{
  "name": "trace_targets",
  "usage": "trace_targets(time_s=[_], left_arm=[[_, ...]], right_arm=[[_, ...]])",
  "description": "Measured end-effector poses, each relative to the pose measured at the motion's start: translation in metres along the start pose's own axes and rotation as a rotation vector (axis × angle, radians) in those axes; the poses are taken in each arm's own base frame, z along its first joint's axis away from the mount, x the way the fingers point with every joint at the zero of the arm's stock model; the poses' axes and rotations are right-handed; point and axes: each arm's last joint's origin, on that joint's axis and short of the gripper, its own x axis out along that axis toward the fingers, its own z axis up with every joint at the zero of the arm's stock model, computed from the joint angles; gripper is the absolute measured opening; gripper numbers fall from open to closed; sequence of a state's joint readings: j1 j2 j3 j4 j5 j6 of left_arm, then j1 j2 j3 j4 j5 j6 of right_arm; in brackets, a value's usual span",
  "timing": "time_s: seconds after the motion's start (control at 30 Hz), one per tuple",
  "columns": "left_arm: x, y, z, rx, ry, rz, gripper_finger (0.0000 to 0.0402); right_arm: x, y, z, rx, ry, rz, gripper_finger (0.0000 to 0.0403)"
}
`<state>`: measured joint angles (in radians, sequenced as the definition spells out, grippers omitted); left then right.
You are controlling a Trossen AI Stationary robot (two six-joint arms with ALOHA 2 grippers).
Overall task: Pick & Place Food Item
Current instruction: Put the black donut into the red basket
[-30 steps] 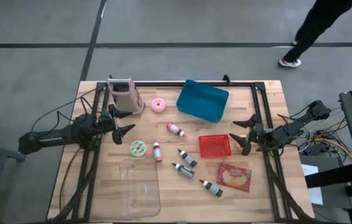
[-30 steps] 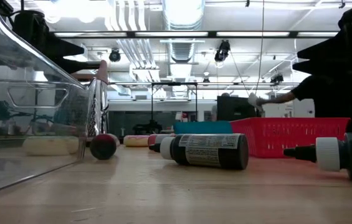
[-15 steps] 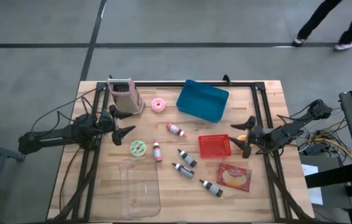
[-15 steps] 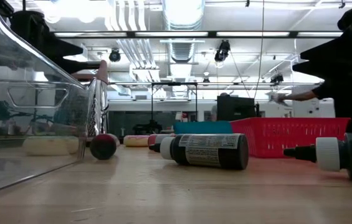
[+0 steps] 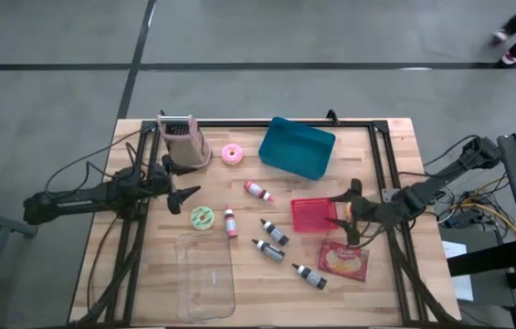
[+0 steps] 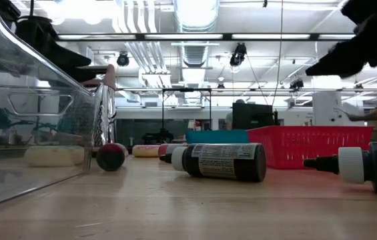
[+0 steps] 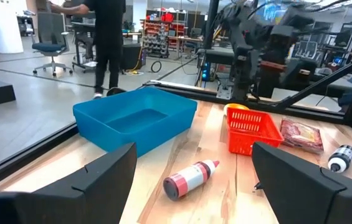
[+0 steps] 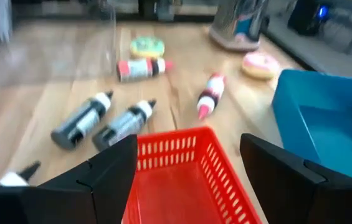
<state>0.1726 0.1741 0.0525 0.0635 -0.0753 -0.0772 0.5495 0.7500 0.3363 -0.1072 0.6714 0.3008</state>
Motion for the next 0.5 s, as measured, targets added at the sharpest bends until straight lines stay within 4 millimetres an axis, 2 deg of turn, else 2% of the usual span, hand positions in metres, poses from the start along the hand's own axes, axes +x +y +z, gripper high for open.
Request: trace_targets(time_s=[0.27, 0.5], left_arm=[[0.001, 0.0, -0.003, -0.001, 0.011, 0.0, 0.0326], [0.001, 0.0, -0.003, -0.004, 0.013, 0.0, 0.0326]], right_arm=[[0.018, 0.033, 0.044, -0.095, 0.314, 0.04, 0.0268], [0.033, 0.067, 0.051, -0.009, 0.662, 0.164, 0.0258]])
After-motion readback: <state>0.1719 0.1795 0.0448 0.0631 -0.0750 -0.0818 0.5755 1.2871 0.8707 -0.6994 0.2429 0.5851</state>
